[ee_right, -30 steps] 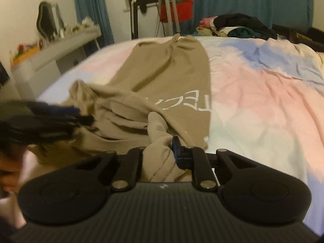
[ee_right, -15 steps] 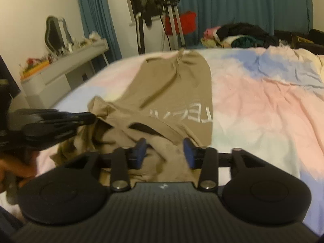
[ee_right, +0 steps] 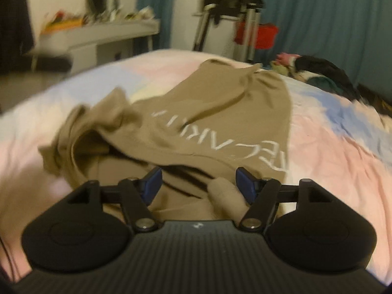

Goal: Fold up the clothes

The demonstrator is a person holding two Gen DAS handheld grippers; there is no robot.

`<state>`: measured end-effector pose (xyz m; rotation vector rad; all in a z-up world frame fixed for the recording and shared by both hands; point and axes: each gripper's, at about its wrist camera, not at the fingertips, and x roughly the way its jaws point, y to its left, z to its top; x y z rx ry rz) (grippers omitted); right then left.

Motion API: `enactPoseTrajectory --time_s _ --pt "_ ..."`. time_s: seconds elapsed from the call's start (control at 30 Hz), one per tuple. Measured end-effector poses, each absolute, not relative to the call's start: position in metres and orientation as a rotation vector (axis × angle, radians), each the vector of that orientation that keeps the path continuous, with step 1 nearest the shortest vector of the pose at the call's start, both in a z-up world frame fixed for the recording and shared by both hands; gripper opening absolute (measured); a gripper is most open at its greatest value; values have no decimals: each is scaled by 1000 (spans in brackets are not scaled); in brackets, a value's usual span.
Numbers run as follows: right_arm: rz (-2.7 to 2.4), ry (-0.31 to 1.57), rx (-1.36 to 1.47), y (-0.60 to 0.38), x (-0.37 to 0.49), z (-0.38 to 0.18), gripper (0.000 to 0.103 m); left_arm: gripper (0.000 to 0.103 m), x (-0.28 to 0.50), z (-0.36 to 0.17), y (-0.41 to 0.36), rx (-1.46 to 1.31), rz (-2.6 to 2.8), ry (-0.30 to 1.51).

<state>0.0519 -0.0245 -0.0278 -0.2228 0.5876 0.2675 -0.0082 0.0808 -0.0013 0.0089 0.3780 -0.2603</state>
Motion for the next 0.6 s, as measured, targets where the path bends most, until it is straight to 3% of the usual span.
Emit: enactPoseTrajectory --time_s 0.13,0.2,0.23,0.27,0.33,0.6 --pt "168 649 -258 -23 61 -38 68 2 1 -12 63 133 -272 409" --pt "118 671 -217 -32 63 -36 68 9 6 -18 54 194 -278 424" --pt "96 679 -188 -37 63 -34 68 21 8 -20 50 225 -281 432" --pt "79 689 -157 -44 61 -32 68 40 10 -23 45 257 -283 439" --pt "56 720 -82 -55 59 -28 68 59 14 -32 31 349 -272 443" --pt "70 796 153 -86 54 -31 68 75 17 -113 -26 976 -147 397"
